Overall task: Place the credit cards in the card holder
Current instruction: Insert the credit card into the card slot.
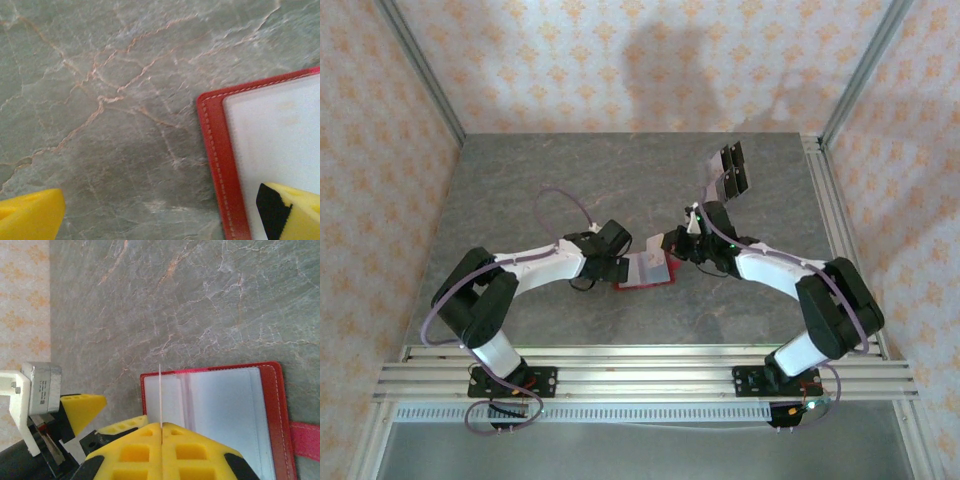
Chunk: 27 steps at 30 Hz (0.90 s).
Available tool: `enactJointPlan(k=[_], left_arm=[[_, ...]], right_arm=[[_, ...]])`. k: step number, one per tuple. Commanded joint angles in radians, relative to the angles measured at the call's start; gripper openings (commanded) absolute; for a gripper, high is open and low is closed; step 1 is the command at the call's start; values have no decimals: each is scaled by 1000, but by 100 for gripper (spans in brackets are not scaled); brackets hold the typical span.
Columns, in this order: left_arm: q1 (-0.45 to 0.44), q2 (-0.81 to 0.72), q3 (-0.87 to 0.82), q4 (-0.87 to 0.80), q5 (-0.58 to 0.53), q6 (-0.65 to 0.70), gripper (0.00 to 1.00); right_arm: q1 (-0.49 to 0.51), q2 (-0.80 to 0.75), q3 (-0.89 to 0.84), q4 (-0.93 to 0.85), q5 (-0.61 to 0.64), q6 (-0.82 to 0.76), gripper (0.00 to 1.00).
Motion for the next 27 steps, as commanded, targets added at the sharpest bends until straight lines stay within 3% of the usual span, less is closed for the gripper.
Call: enactJointPlan(k=[1,27], left_arm=[[-7,20,-13,-50,-50,6,100],[-1,36,4,-70,-76,42,100]], right_arm=[[5,37,-31,156,-28,14,0],[28,195,-99,406,-77,10,0]])
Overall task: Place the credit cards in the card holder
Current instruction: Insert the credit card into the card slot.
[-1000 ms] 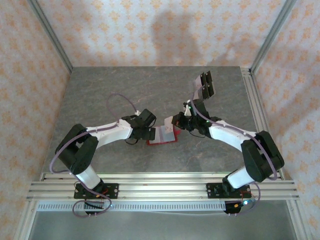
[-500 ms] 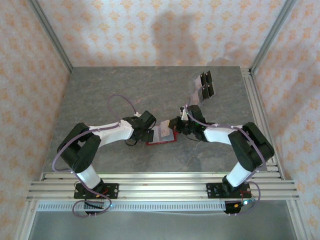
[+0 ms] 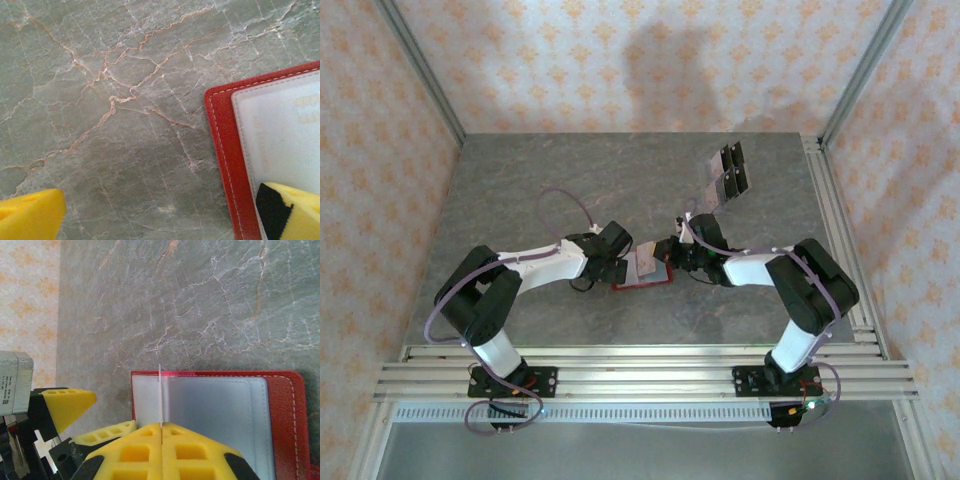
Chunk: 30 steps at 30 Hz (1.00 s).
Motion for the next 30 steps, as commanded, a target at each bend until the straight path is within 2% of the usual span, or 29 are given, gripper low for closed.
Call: enactJointPlan(k=[1,30], left_arm=[[-1,21,3,-66,-41,14,100],[-1,14,7,-70,-37,10,100]], right_arm=[[4,28,-14,70,-16,-11,0],[-16,68,-83,144,-11,-14,0]])
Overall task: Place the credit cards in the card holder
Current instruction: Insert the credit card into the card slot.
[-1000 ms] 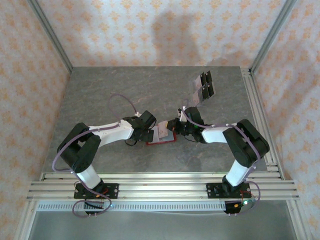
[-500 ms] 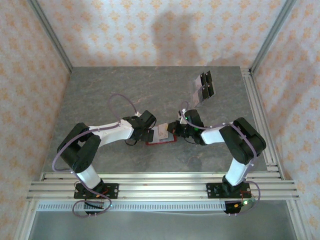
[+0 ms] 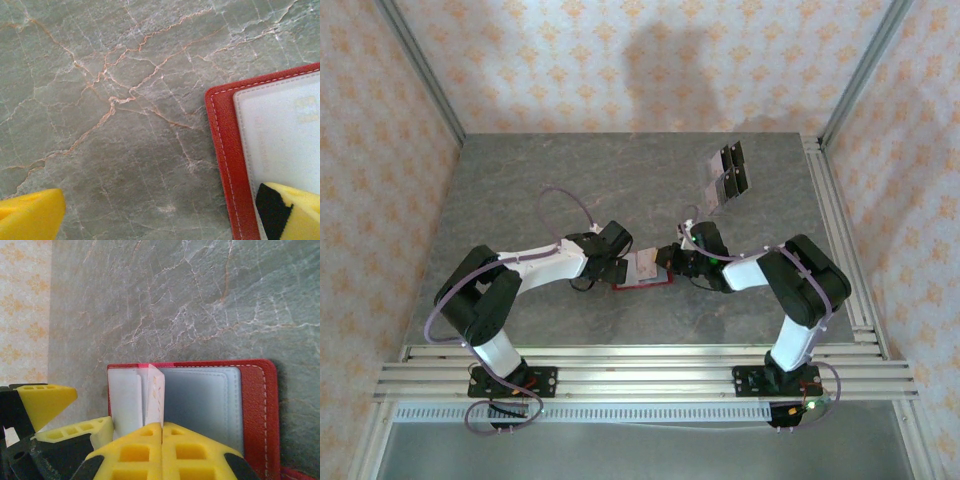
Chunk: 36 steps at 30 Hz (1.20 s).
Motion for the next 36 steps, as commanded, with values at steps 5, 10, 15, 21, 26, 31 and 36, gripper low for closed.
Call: enactJointPlan(k=[5,10,15,21,26,31,36], left_arm=[[-1,15,2,-67,-34,11,100],[-1,17,2,-64,-33,10,100],[-1,19,3,-62,-32,8,100],[-1,19,4,-63,-31,8,100],[-1,20,4,-64,-32,8,100],[-1,14,5,-68,-34,7,100],[-1,12,5,-70,-32,9,100]], right_arm=[[-19,15,-26,39,-11,-12,0],[-21,23,-25,46,-29,-11,0],[-22,48,-14,53,-74,-14,0],[-21,75,-8,76,-108,0,0],[-23,75,-19,135,-114,51,0],[-42,65,-45,219,-115,112,0],[-47,44,-51,231,-117,128,0]])
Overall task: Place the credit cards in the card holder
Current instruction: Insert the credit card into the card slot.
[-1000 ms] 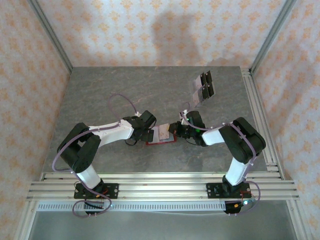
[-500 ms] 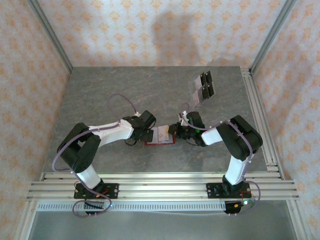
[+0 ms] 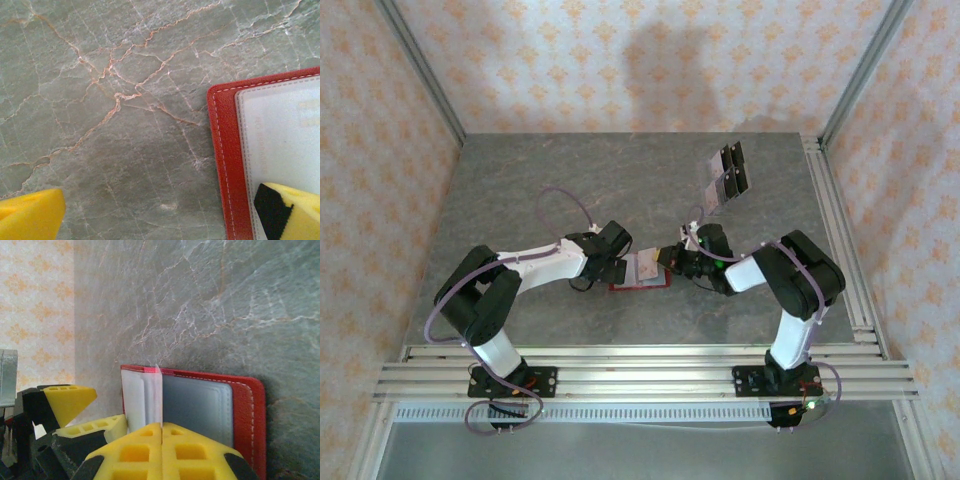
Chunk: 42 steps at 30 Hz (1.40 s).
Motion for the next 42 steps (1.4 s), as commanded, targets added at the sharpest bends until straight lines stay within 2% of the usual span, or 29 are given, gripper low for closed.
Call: enactJointPlan(k=[1,24,42], left_arm=[[-1,14,6,-57,-31,9,100],[-3,18,10,-57,-31,6,100],[-3,21,11,-57,-29,4,100]], right_arm=[[-5,-14,-7,58,-15,17,0],[16,-23,7,71,-51,29,0],[30,59,7,60,-30,-9,0]])
